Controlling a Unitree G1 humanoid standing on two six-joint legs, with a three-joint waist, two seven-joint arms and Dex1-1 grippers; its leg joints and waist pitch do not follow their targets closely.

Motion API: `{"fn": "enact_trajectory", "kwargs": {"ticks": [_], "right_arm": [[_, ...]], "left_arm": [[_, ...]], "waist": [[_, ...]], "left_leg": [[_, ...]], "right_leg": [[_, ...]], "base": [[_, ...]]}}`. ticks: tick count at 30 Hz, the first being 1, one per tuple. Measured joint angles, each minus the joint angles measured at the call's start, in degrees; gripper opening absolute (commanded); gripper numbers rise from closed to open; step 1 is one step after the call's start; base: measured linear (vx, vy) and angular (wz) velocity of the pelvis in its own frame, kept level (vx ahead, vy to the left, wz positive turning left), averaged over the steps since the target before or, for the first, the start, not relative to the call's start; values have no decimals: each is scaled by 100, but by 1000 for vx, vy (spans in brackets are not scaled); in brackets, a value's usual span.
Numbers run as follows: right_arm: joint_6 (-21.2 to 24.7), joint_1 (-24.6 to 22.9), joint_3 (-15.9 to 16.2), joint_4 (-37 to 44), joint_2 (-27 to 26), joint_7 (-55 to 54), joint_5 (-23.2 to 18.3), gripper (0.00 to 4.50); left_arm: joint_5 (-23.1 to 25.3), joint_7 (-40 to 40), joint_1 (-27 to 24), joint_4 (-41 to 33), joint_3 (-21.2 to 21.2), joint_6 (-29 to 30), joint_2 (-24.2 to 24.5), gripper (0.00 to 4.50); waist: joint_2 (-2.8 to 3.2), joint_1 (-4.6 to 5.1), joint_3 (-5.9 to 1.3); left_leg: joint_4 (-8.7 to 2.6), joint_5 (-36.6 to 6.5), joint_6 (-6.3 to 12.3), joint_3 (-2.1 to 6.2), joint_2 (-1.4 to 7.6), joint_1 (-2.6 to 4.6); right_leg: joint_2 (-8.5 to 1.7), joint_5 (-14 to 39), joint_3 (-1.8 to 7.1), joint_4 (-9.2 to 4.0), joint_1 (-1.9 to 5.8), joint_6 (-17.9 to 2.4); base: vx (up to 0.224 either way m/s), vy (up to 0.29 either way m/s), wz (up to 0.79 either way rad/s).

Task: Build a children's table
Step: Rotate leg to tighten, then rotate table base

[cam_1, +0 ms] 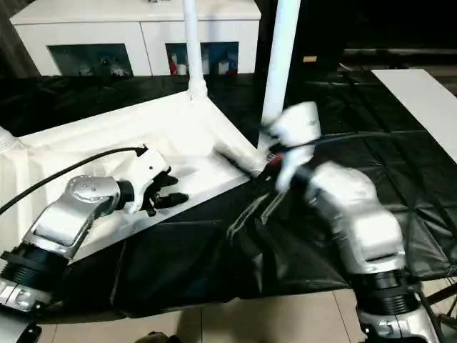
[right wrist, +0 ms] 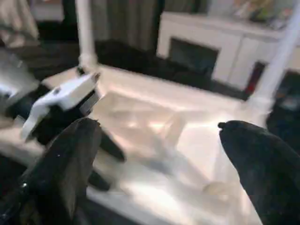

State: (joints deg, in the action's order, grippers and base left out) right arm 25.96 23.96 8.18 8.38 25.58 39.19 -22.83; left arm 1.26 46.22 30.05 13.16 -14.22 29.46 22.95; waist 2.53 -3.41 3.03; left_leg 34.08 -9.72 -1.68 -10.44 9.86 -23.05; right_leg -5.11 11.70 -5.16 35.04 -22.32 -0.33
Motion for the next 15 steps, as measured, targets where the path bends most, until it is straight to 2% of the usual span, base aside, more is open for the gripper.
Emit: {"fn": "enact_trajectory", "kwargs": {"ticks": [9, 12, 15], "right_arm": [[283, -165, 412, 27, 322, 466, 268, 450], [273, -166, 481, 26, 403, 439, 328, 450], [270, -170, 496, 24, 392, 390, 400, 450]], "left_arm": [[-8, 230, -96, -38, -228, 359, 154, 255], [201, 56, -18, 327, -278, 246, 124, 255], [376, -134, 221, 730, -452, -125, 26, 255]], "waist": [[0, -23, 0], [0, -17, 0], [1, -29, -1]], "left_leg": [[10, 4, -7, -1, 1, 10], [17, 4, -7, -1, 1, 11], [21, 4, -6, -1, 1, 13]], "right_leg": [[-1, -16, 5, 6, 11, 2], [-1, -19, 5, 6, 16, 5], [-1, -26, 6, 7, 19, 6]], "base": [[0, 0, 0], [0, 0, 0], [0, 0, 0]]}}
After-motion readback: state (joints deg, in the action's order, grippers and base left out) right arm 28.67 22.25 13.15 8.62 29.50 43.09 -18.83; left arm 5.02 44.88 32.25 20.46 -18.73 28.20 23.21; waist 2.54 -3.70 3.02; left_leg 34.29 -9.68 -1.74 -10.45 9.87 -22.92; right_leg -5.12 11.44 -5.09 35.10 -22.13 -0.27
